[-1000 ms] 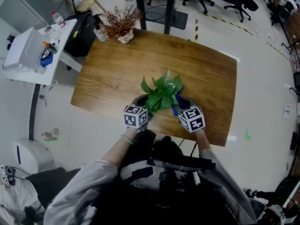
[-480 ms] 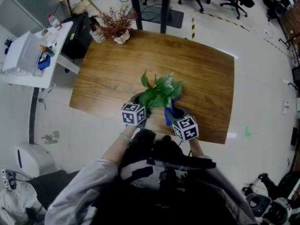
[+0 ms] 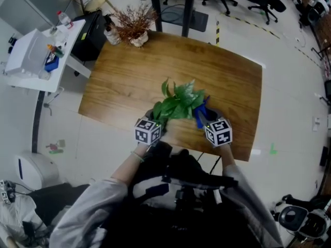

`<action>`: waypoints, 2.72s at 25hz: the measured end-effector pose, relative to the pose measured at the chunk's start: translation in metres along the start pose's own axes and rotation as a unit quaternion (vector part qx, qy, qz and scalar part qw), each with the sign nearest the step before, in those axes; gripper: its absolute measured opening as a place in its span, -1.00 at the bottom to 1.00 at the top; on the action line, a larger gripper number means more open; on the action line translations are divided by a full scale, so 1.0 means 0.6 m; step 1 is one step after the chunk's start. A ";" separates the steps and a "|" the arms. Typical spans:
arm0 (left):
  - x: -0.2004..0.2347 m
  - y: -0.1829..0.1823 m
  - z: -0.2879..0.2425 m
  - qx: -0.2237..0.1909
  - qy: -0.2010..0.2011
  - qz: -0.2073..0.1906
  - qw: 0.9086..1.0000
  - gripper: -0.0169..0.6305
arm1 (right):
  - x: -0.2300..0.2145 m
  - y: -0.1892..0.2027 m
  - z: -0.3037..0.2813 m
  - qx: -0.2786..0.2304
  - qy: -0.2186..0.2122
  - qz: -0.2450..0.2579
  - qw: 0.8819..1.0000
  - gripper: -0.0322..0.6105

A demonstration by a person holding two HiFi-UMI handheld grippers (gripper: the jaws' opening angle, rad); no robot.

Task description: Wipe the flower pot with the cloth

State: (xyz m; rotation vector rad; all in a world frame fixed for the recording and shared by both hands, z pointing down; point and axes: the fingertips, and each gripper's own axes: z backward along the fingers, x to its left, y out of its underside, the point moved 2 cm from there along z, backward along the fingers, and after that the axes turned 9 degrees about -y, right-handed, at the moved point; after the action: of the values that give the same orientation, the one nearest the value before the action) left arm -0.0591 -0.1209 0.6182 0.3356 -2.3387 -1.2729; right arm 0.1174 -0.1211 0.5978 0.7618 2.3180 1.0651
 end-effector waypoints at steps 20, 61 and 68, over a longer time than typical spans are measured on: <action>0.021 -0.018 -0.021 -0.006 -0.022 0.022 0.999 -0.84 | 0.110 0.026 -0.020 0.006 -0.063 0.000 0.998 -0.62; 0.013 -0.012 -0.023 0.004 -0.009 0.015 1.000 -0.88 | 0.180 0.033 -0.060 0.030 -0.114 0.030 0.993 -0.62; 0.013 -0.008 -0.014 -0.001 -0.011 0.027 1.000 -0.88 | 0.173 0.035 -0.047 0.009 -0.087 -0.038 0.995 -0.62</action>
State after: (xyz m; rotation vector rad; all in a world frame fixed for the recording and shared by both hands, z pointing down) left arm -0.0619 -0.1329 0.6200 0.2585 -2.3474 -1.2603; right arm 0.0296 -0.0566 0.6115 0.7377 2.1935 0.9080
